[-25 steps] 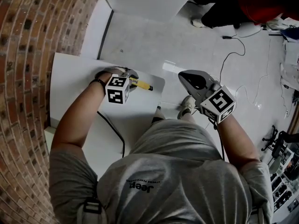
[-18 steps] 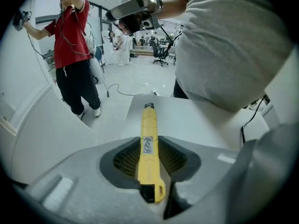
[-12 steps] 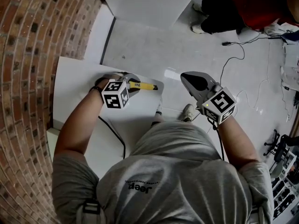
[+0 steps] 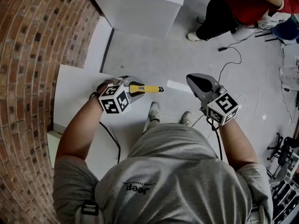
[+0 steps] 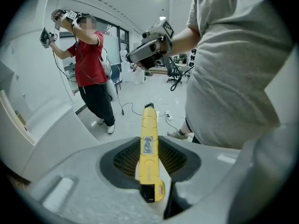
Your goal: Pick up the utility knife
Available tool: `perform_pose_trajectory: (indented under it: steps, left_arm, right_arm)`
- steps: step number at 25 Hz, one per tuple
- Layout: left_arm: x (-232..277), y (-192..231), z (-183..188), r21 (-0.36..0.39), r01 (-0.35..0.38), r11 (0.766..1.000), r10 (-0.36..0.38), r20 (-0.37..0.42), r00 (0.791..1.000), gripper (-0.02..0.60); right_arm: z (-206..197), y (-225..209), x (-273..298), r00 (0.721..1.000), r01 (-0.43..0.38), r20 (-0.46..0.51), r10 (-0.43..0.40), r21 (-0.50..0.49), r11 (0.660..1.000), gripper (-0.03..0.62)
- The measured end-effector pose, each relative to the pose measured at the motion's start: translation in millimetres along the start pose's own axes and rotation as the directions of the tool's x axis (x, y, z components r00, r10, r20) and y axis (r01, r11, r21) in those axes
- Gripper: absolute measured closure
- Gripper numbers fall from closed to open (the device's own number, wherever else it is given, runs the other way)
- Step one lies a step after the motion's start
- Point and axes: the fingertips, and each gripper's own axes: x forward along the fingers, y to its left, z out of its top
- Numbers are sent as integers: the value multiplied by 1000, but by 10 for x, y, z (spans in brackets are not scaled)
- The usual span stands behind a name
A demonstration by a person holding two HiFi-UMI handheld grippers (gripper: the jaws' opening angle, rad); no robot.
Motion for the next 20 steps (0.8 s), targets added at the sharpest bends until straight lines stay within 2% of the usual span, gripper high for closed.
perform_pose_trajectory:
  steps: [10, 20]
  left_arm:
    - [170, 30, 1125, -39, -28, 999, 33, 150, 988, 463]
    - [491, -128, 2255, -120, -29, 992, 65, 314, 947, 463]
  right_arm:
    - [-3, -466, -901, 993, 86, 85, -87, 22, 996, 585]
    - [-204, -886, -1931, 973, 160, 160, -169, 62, 985, 585]
